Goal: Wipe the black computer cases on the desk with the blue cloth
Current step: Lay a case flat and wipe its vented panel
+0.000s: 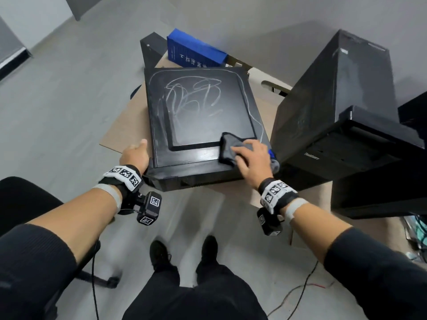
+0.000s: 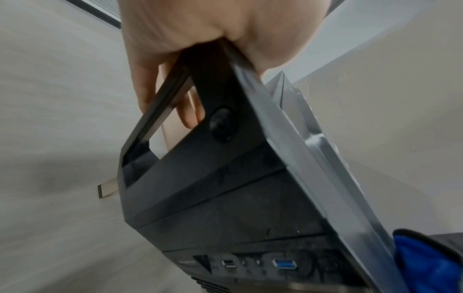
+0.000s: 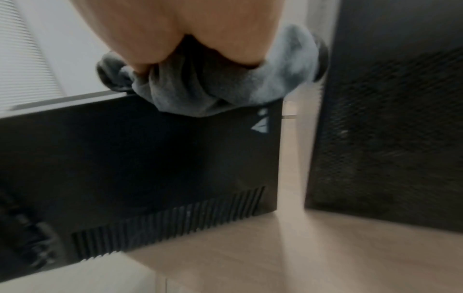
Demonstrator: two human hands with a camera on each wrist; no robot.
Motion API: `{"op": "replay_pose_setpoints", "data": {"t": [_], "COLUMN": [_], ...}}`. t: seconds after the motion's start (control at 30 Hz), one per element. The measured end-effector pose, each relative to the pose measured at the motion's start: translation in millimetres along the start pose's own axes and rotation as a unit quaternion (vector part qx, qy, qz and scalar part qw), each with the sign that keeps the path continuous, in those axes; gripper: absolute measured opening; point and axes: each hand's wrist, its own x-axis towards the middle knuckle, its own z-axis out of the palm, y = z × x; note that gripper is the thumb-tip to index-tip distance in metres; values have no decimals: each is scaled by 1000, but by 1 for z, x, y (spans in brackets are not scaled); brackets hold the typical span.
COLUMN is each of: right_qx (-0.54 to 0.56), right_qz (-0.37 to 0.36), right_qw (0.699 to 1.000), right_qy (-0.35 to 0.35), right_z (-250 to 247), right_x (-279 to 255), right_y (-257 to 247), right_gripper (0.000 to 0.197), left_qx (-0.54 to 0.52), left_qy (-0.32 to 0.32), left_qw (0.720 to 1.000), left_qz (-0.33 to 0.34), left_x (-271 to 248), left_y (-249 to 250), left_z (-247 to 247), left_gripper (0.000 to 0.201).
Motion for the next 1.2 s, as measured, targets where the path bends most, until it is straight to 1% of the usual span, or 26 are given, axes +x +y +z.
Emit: {"op": "replay_pose_setpoints", "data": {"t": [0.07, 0.1, 0.13, 0.17, 0.27, 0.33, 0.4, 0.47, 0.53, 0.6, 0.67, 0.73, 0.8, 0.83, 0.87, 0.97, 1.03, 1.07, 1.13, 1.17, 1.2], "right_qx": [-26, -40, -51, -54, -30, -25, -16, -10, -12, -26, -54, -67, -80, -89, -86, -20, 2, 9, 26, 36, 43], "right_qz": [65, 81, 83, 63, -49, -88, -116, -140, -120, -60, 15, 74, 104, 92, 58, -86, -142, -165, -208, -210, -193], "right_qw": [998, 996, 995, 997, 997, 994, 991, 987, 991, 998, 998, 995, 990, 991, 994, 996, 990, 986, 977, 976, 980], "right_qy": [13, 14, 9, -5, -49, -59, -66, -75, -54, -16, 4, 25, 43, 41, 37, 15, -17, -36, -50, -40, -19], "right_z": [-11, -10, -6, 3, 41, 59, 60, 51, 32, 10, -7, -10, 2, 12, 24, 55, 68, 70, 64, 58, 51], "right_x": [7, 9, 8, 6, -4, -5, -2, -1, -4, -3, -2, -2, -5, -9, -12, -18, -16, -17, -18, -20, -23], "right_y": [12, 6, -5, -21, -84, -117, -125, -104, -67, -24, 13, 29, 14, -3, -23, -90, -116, -118, -104, -89, -72], "right_gripper": [27, 27, 27, 27, 31, 31, 32, 33, 33, 33, 36, 44, 44, 43, 42, 37, 35, 36, 36, 35, 34], "left_qx": [16, 21, 22, 19, 5, 1, -4, -9, -13, -16, -13, -1, 22, 30, 36, 38, 33, 33, 40, 44, 48], "left_qy": [-3, 4, 15, 27, 54, 67, 85, 100, 103, 102, 101, 101, 94, 86, 75, 61, 61, 62, 68, 70, 72], "left_qw": [1000, 1000, 1000, 999, 999, 998, 996, 995, 995, 995, 995, 995, 995, 995, 996, 997, 997, 997, 996, 996, 996], "left_qz": [15, 17, 14, 8, 1, -2, -5, -4, -4, 1, 16, 26, 30, 29, 27, 26, 29, 31, 37, 39, 39], "left_x": [-1, -1, -2, -4, -5, -6, -4, -3, -4, -6, -7, -6, -3, -3, -2, -4, -1, 0, 2, 2, 1], "left_y": [1, 0, 0, 0, 0, 0, 0, 1, 2, 0, 0, 2, 3, 4, 6, 6, 3, 2, 1, 2, 2], "left_z": [5, 7, 8, 9, 10, 7, 5, 4, 4, 4, 3, 0, -4, -6, -7, -8, -11, -12, -13, -13, -13], "left_gripper": [48, 46, 45, 45, 48, 49, 45, 40, 35, 32, 30, 30, 33, 35, 37, 38, 38, 37, 34, 33, 32]}}
